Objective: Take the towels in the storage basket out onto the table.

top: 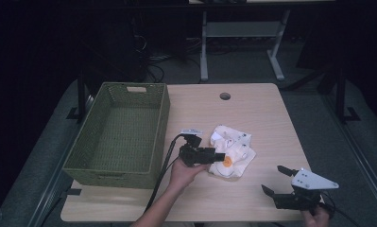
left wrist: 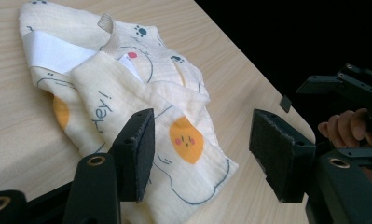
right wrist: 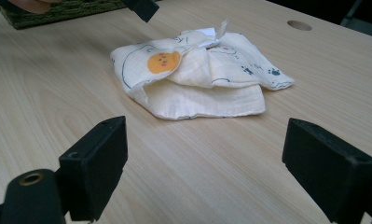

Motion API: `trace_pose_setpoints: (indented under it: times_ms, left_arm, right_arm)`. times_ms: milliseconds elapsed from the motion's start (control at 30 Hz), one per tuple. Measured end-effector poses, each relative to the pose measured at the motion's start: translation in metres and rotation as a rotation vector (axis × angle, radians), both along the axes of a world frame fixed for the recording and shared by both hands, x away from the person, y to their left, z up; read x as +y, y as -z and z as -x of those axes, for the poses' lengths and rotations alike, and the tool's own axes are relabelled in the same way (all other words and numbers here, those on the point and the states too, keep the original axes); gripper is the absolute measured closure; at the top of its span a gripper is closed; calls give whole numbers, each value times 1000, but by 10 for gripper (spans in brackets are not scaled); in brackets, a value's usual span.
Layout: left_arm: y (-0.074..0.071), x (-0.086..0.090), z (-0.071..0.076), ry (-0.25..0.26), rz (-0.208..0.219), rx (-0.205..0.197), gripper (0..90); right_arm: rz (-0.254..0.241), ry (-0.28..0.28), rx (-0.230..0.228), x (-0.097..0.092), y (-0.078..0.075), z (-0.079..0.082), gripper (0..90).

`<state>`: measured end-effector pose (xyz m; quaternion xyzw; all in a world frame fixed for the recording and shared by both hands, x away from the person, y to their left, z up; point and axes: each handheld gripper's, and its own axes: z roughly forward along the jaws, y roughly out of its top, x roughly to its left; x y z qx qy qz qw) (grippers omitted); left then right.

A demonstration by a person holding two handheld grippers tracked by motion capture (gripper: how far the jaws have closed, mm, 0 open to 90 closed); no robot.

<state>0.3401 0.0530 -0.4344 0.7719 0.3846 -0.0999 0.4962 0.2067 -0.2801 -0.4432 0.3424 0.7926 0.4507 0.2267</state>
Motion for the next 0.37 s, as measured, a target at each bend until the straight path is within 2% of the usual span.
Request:
trace_pose_setpoints:
  times_ms: [100, 200, 367]
  left_arm:
    - [0, 4, 5, -8, -6, -10, 385]
    - [0, 11, 13, -14, 13, -14, 381]
    - [1, 20, 32, -17, 1, -32, 354]
  right_arm:
    - [2, 0, 1, 0, 0, 0, 137]
    - [3, 1, -2, -1, 0, 0, 137]
    - [4, 6, 0, -1, 0, 0, 137]
